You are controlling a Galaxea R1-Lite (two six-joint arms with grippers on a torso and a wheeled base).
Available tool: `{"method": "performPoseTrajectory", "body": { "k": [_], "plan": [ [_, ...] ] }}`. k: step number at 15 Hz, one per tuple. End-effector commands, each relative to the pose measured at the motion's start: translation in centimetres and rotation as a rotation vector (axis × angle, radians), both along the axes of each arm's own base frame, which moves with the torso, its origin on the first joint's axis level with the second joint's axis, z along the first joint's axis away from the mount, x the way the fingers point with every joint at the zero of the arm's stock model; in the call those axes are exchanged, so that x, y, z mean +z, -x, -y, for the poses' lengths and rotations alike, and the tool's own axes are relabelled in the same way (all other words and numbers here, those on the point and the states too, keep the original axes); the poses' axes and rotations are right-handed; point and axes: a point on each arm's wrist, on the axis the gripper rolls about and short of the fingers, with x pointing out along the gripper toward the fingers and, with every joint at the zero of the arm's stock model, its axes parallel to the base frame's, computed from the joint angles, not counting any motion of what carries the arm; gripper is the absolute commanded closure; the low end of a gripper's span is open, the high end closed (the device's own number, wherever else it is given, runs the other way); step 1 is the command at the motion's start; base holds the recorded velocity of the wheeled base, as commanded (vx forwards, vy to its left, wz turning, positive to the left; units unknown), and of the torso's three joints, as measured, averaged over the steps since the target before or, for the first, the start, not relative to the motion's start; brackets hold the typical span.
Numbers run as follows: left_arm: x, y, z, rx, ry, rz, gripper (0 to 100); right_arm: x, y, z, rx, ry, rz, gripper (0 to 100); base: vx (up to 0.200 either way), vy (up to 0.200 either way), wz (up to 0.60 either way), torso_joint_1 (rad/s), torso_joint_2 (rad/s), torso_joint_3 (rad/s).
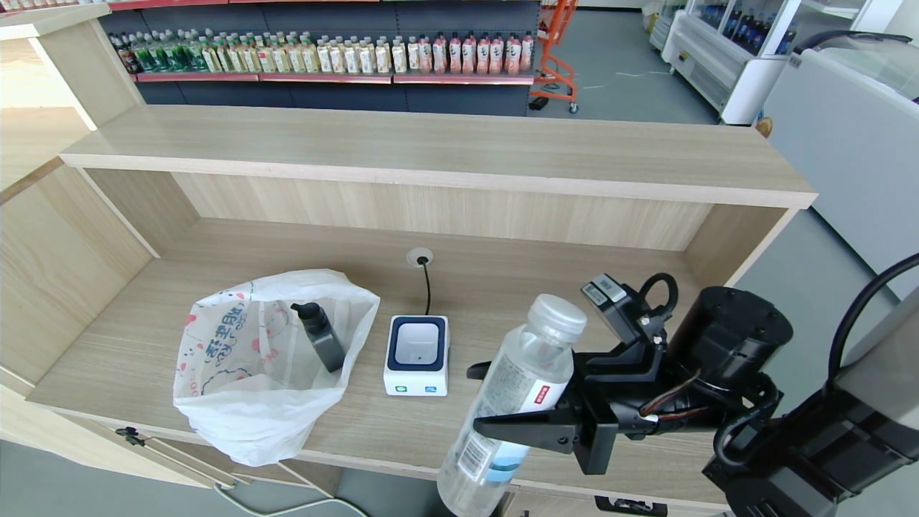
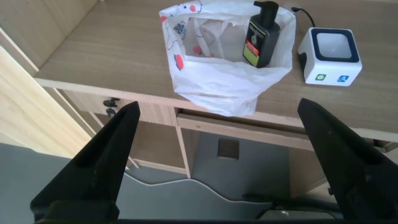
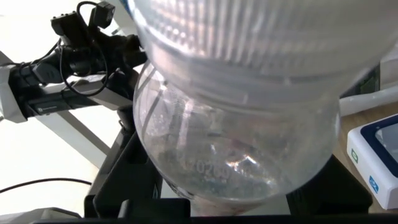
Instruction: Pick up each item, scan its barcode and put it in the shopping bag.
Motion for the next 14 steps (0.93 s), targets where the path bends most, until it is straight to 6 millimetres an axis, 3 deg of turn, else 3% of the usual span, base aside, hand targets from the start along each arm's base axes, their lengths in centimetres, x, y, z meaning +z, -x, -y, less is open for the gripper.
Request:
{"method": "performPoseTrajectory", "body": {
  "k": [1, 8, 10, 12, 14],
  "plan": [
    [0.0, 0.0, 0.0, 0.000, 0.000, 0.001, 0, -0.2, -0.1, -0.1, 0.001, 0.002, -0.003, 100, 0.000, 0.000, 0.00, 0.000, 0.00, 0.000],
    [0.0, 0.0, 0.0, 0.000, 0.000, 0.001, 0, 0.1, 0.2, 0.1, -0.001, -0.001, 0.004, 100, 0.000, 0.000, 0.00, 0.000, 0.00, 0.000],
    [0.0, 0.0, 0.0, 0.000, 0.000, 0.001, 0, 1.9, 0.9, 0.6, -0.011, -0.039, 0.058, 100, 0.000, 0.000, 0.00, 0.000, 0.00, 0.000],
    [0.0, 0.0, 0.0, -0.001, 0.000, 0.001, 0, 4.7, 3.1, 3.0, -0.049, -0.042, 0.075, 100, 0.000, 0.000, 0.00, 0.000, 0.00, 0.000],
    [0.0, 0.0, 0.0, 0.000, 0.000, -0.001, 0, 5.8, 4.9, 6.7, -0.145, 0.051, 0.097, 100, 0.000, 0.000, 0.00, 0.000, 0.00, 0.000]
  ]
}}
